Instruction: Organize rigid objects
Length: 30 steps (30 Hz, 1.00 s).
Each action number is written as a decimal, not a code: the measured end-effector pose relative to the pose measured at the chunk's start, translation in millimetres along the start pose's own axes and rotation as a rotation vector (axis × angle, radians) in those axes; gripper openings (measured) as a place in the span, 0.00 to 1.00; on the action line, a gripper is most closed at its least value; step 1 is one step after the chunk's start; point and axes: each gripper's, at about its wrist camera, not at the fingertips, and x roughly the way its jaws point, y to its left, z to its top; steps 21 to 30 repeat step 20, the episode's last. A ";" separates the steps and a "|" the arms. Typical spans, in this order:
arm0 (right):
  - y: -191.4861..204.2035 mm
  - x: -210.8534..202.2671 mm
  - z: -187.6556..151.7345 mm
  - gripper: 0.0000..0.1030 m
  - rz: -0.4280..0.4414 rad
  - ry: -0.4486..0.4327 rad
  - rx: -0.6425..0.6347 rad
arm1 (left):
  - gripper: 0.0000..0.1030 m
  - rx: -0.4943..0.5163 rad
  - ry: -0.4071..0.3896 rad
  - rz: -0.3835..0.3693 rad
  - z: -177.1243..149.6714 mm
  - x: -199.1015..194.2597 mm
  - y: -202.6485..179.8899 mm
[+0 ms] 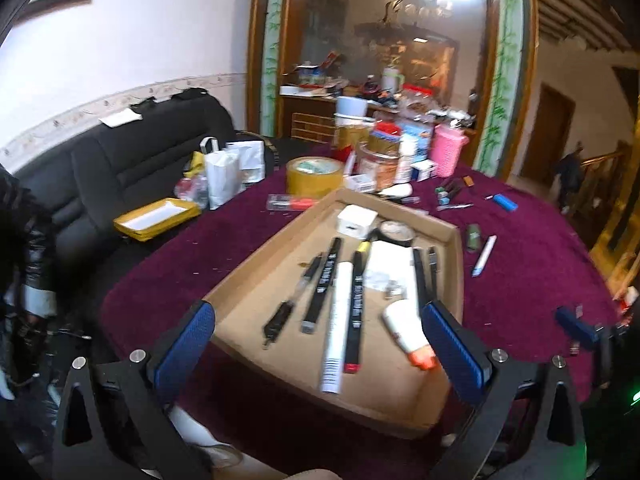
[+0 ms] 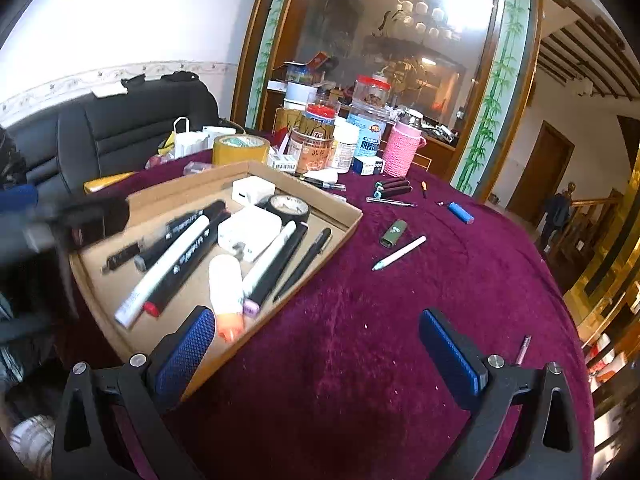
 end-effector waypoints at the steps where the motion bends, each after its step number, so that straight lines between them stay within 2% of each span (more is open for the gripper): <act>1: -0.5 -0.3 2.0 1.00 0.003 -0.004 0.011 | 1.00 0.005 0.012 0.014 -0.9 1.3 0.4; 13: 17.5 1.9 -1.3 1.00 0.017 -0.009 -0.041 | 1.00 -0.008 0.048 0.055 0.4 11.3 9.1; 17: 15.7 5.4 -0.8 1.00 0.029 -0.007 -0.033 | 1.00 0.017 0.061 0.026 0.5 11.8 5.2; 30: 13.5 6.7 -1.1 1.00 0.033 -0.003 -0.026 | 1.00 0.024 0.062 0.029 1.4 12.3 1.0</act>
